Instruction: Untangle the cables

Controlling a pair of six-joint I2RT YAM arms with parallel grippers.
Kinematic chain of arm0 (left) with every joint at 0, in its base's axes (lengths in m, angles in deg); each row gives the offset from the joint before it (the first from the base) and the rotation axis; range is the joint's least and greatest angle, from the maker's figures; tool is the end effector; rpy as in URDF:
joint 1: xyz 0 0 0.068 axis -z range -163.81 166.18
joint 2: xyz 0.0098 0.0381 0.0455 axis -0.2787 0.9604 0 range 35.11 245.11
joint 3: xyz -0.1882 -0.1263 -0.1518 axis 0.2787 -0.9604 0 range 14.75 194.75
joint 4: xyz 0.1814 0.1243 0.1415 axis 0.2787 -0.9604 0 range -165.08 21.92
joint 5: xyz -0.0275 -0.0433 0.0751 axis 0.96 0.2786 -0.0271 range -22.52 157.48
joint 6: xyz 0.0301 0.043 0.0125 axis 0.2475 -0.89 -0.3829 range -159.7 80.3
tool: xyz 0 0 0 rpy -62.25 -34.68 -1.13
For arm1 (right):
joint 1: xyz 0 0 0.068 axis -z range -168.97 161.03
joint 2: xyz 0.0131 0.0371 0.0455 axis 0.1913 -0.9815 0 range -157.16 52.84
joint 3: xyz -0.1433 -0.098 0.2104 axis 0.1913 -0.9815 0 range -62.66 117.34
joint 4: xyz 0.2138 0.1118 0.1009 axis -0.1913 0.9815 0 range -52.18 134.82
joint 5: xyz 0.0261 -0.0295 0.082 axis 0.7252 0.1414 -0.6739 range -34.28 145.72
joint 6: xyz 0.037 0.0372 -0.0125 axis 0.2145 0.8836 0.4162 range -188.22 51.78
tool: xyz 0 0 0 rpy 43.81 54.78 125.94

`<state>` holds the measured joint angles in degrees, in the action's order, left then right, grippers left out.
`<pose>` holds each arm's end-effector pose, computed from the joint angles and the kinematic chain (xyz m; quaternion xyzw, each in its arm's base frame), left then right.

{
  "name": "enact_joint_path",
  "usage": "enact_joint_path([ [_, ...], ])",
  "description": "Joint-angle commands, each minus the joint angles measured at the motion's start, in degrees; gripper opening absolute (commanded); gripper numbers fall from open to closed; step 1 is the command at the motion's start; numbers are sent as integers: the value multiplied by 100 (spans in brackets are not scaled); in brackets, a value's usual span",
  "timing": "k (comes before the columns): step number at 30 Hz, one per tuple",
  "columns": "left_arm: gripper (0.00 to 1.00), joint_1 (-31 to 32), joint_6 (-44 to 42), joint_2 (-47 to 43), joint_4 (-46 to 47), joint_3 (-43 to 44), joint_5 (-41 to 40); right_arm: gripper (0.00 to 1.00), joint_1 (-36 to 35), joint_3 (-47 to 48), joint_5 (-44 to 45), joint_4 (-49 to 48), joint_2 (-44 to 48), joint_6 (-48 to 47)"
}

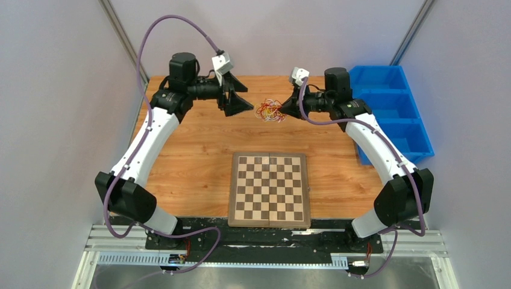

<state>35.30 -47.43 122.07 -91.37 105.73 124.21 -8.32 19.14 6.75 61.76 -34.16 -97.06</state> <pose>0.3064 -0.1378 0.4232 0.4341 0.6341 -0.4360 0.4684 0.3126 0.1383 0.3672 -0.5120 0.6307 0.3180 0.4889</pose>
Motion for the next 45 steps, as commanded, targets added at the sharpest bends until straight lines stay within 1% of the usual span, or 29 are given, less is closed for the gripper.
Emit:
enact_joint_path([
  [1,87,261,137,198,313,-370,-215,0,-261,237,-91,-132,207,-309],
  [2,86,321,236,304,370,-375,-443,0,-312,265,-134,-134,212,-298],
  [4,78,355,267,491,288,-249,-530,1,-351,329,-208,-131,220,-256],
  [5,62,360,261,551,232,-200,-526,2,-346,366,-231,-127,227,-241],
  [6,52,364,214,649,88,-121,-473,3,-348,414,-229,-127,228,-230],
  [7,34,364,168,679,13,-101,-423,4,-346,436,-190,-130,231,-236],
  [8,25,365,103,681,-80,-125,-291,8,-347,447,-147,-127,236,-241],
  [9,8,354,113,660,-16,-164,-209,14,-329,448,-99,-135,232,-247],
  [10,4,333,287,580,84,-321,-51,23,-293,440,-54,-136,221,-219],
  [11,0,267,481,530,539,-425,43,35,-242,436,-14,-138,210,-144],
  [12,0,210,1157,407,872,-729,190,53,-159,446,18,-136,185,40],
  [13,0,52,1580,351,1820,-901,229,68,-47,466,39,-140,156,283],
  [14,0,-29,2508,246,2364,-1270,248,77,81,485,56,-136,114,567],
  [15,0,-195,2906,205,3289,-1431,232,81,204,500,84,-148,73,916],
  [16,0,-253,3547,154,3631,-1664,174,82,318,522,132,-177,19,1312],
  [17,0,-324,3742,132,4034,-1729,146,83,409,553,149,-217,-47,1749],
  [18,0,-340,3917,105,4113,-1791,86,83,491,547,158,-340,-117,2280],
  [21,0,-346,4372,154,4570,-1901,-102,84,582,184,-41,-1305,-113,3854],
  [24,0,-341,4859,234,4869,-1978,-316,86,525,-109,-122,-2159,-74,4767],
  [26,0,-343,5112,286,5089,-2000,-373,86,437,-120,7,-2331,-150,4881],
  [29,0,-266,5296,322,5250,-1993,-360,83,252,-90,182,-2715,-369,4994],
  [32,0,-173,5414,334,5412,-1990,-278,74,78,-25,310,-3016,-573,5025],
  [34,0,-97,5487,343,5459,-1997,-234,64,1,57,394,-3147,-687,5033],
  [36,0,-77,5581,335,5570,-2034,-156,49,-39,97,452,-3274,-770,5067],
  [37,0,-71,5644,316,5593,-2047,-112,39,-52,113,470,-3317,-795,5069],
  [39,0,-82,5684,264,5605,-2058,-29,13,-49,116,676,-3205,-780,4914],
  [40,0,-111,5685,236,5583,-2062,-3,2,-43,106,967,-3034,-729,4710],
  [41,0,-141,5690,138,5582,-2096,38,0,-31,79,1321,-2853,-678,4492],
  [45,0,-317,5541,-168,5337,-2170,289,0,208,-125,2501,-2453,-550,3992],
])
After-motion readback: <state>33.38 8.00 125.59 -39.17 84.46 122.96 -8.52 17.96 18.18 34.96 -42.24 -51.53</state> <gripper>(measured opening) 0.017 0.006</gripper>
